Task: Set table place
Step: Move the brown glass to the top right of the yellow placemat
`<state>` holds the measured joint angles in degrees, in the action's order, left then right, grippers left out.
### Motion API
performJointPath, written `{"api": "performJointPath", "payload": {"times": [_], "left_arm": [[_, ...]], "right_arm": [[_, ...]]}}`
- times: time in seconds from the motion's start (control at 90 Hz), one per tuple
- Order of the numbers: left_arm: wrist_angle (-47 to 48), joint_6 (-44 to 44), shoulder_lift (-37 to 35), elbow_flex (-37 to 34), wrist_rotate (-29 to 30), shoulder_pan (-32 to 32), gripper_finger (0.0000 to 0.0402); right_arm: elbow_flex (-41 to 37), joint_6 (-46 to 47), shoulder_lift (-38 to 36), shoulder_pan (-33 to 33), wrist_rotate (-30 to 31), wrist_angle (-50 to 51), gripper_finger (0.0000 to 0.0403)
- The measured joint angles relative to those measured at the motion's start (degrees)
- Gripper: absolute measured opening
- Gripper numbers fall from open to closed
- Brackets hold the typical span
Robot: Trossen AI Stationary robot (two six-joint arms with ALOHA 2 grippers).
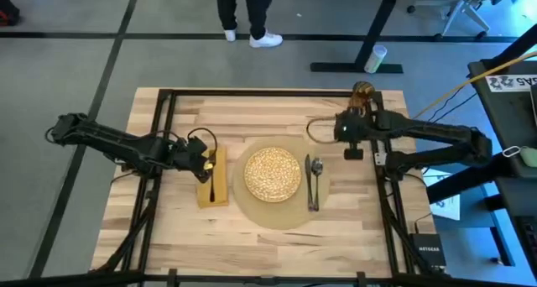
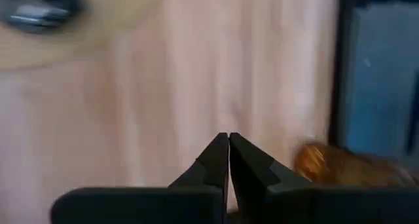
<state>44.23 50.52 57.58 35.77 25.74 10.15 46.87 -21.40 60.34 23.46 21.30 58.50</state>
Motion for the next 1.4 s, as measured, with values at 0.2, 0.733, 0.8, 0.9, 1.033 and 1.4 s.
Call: {"api": "performJointPath", "payload": {"times": [0.2,0.733,0.8,0.9,1.033,1.4], "left_arm": [[0.0,0.0,0.0,0.0,0.0,0.0,0.0000],[0.0,-1.2,0.0,0.0,0.0,0.0,0.0000],[0.0,-1.2,0.0,0.0,0.0,0.0,0.0000],[0.1,-1.2,0.0,0.0,0.0,0.0,0.0000],[0.1,-1.1,0.0,0.0,0.0,0.0,0.0000],[0.1,-1.4,0.8,0.0,0.1,0.0,0.0000]], "right_arm": [[0.0,-6.6,0.0,12.2,1.4,-2.7,0.0016],[0.0,-14.1,6.5,27.4,-2.7,-14.5,0.0137],[0.0,-14.2,8.3,28.0,-2.4,-15.9,0.0138],[0.0,-14.7,10.9,28.8,-2.1,-16.9,0.0138],[0.0,-14.9,13.3,28.8,-1.3,-17.0,0.0138],[0.0,-15.0,16.8,29.6,-3.6,-16.6,0.0138]]}}
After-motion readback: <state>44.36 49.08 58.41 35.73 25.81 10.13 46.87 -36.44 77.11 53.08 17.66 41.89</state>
